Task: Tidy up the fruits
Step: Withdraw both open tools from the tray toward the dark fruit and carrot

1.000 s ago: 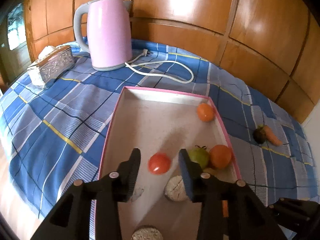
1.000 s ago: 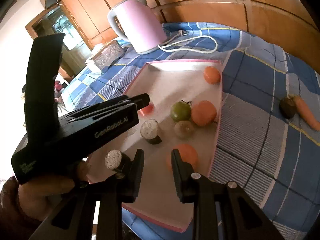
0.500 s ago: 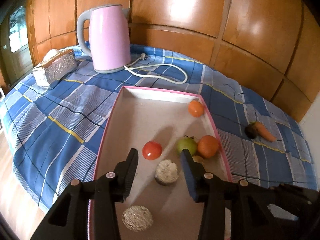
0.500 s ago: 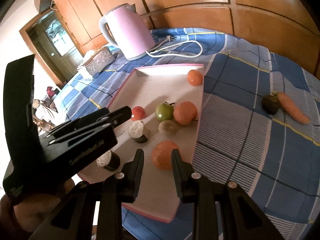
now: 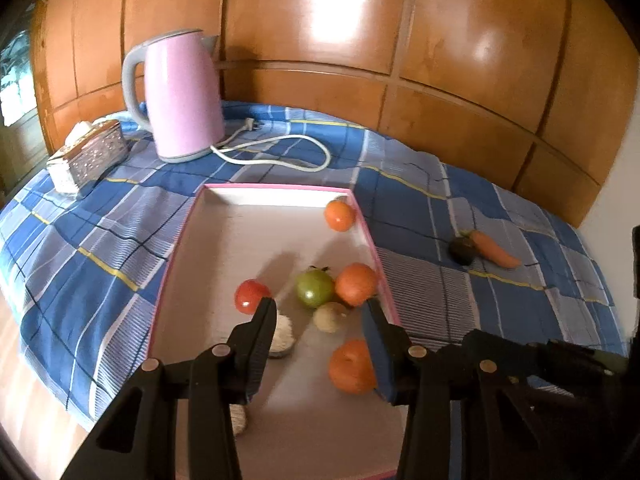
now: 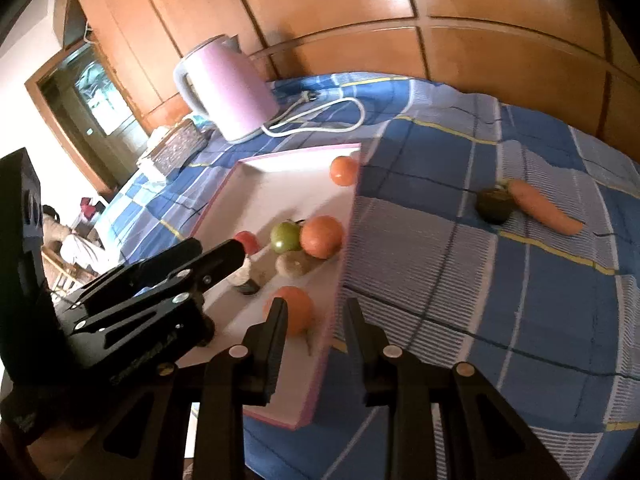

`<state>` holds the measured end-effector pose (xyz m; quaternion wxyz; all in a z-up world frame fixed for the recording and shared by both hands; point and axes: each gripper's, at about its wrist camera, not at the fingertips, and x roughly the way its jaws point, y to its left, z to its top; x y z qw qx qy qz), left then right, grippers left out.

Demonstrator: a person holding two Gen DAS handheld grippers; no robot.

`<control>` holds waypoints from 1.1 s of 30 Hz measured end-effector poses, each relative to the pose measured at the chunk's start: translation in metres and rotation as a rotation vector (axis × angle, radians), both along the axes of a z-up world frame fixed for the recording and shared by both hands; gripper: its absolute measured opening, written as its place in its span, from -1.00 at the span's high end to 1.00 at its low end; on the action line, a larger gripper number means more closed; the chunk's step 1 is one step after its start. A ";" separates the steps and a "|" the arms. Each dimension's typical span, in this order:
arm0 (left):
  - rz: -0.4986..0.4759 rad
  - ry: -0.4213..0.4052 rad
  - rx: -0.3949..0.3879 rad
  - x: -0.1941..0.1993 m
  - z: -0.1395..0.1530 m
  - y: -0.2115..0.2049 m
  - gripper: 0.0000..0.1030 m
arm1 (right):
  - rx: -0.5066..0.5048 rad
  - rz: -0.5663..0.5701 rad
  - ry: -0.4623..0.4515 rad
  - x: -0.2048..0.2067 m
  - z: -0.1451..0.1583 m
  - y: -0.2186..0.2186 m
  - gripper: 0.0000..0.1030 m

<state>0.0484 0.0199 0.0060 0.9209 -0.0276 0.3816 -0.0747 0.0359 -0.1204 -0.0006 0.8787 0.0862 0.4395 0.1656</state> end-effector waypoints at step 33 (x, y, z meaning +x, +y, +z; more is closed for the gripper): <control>-0.189 0.034 0.033 0.005 -0.011 -0.088 0.12 | -0.041 -0.256 0.016 -0.003 -0.016 -0.113 0.43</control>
